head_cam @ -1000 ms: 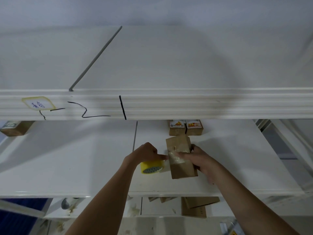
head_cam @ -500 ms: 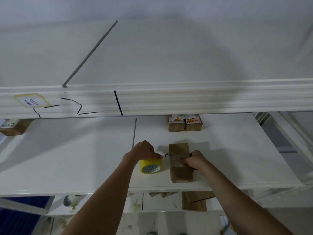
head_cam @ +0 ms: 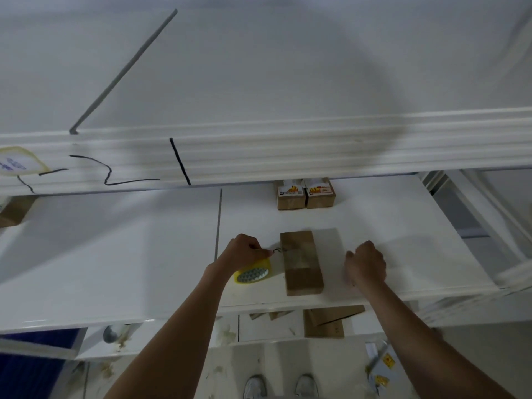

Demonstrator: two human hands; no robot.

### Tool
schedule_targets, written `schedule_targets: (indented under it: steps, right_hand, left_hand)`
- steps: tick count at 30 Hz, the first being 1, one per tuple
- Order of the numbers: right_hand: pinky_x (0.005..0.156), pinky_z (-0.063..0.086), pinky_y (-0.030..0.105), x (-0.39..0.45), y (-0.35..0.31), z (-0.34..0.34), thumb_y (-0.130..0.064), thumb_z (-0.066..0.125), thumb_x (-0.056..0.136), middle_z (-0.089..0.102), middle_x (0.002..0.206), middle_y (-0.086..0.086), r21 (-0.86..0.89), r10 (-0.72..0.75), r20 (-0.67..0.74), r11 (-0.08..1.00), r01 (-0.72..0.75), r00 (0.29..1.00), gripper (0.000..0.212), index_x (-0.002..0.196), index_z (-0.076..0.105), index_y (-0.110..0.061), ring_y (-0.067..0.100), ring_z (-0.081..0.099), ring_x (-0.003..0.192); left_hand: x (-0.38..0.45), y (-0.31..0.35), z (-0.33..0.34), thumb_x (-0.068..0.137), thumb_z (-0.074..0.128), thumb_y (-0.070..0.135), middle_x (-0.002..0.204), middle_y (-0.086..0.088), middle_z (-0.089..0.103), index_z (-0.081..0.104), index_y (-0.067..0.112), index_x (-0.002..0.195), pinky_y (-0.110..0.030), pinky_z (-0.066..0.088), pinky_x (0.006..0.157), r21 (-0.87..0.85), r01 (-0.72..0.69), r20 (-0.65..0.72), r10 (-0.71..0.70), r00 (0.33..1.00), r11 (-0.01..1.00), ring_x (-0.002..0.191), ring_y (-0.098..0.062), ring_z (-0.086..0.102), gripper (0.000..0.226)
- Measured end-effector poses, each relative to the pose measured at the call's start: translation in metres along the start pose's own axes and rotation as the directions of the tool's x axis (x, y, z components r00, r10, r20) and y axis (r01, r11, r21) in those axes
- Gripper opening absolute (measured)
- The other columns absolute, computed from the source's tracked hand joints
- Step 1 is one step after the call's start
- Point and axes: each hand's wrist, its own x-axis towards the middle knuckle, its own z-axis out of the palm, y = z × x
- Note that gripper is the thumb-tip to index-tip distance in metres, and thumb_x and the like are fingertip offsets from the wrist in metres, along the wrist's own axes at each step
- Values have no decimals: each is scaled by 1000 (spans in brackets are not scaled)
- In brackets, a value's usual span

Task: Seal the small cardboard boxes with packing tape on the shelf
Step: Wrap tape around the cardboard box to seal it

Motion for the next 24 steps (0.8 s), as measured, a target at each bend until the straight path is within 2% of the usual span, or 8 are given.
schedule_targets:
  steps: [2,5,11,16,18,20,22,24]
  right_hand:
    - [82,55,38,2,13,3,-30,64,94,66,113,19,-88,52,88,995,-44,995,39,118,60,1,36,64,104]
    - [77,50,32,1,20,9,-30,69,91,68,111,17,-107,52,180,994,-33,982,34,111,65,-2,33,65,105]
    - [68,48,29,2,18,14,-16,68,90,71,102,17,-72,80,140,995,-70,987,17,100,67,-2,33,68,96]
    - [55,42,23,2,12,9,-17,77,84,70,83,16,95,88,110,991,-98,990,22,87,68,3,29,69,76]
    - [47,35,20,-2,-2,6,-14,69,90,64,70,12,198,33,45,979,-41,998,19,83,66,4,24,63,61]
    - [47,45,24,-13,-25,3,-11,65,94,61,70,7,274,-99,5,957,94,995,13,87,65,0,19,62,60]
    - [63,59,31,-30,-50,4,-14,67,94,67,84,5,387,-256,4,892,234,967,9,99,66,-7,19,69,73]
    - [74,59,27,-51,-70,8,-14,66,94,69,98,2,413,-407,38,838,357,913,18,112,67,-9,14,68,84]
  left_hand:
    - [1,1,0,85,73,47,92,-1,67,72,16,92,-23,51,66,-6,2,5,-2,1000,1000,85,-17,64,32]
    - [1,1,0,86,72,47,95,-3,68,72,15,94,-24,52,67,4,4,5,-4,1000,1000,86,-18,65,33]
    - [0,-1,1,86,73,46,90,-2,68,69,18,85,-23,50,65,-28,7,-6,-7,1000,1000,82,-16,65,28]
    - [-2,-1,2,86,73,46,94,-4,69,69,18,87,-22,50,66,-31,5,-10,-5,1000,1000,85,-17,66,28]
    - [-3,-1,2,87,72,45,93,-2,69,70,17,91,-21,50,66,-36,6,-9,-6,1000,999,86,-17,65,28]
    - [-3,-1,2,88,71,44,94,-2,68,69,17,92,-22,51,68,-38,9,-5,-9,1000,999,87,-17,66,27]
    - [-3,0,2,88,71,44,94,-1,68,69,18,91,-22,50,68,-34,12,-5,-12,1000,999,87,-17,66,27]
    - [-4,1,2,87,71,44,91,-1,67,69,18,90,-21,49,65,-38,11,-11,-12,1000,999,85,-16,65,27]
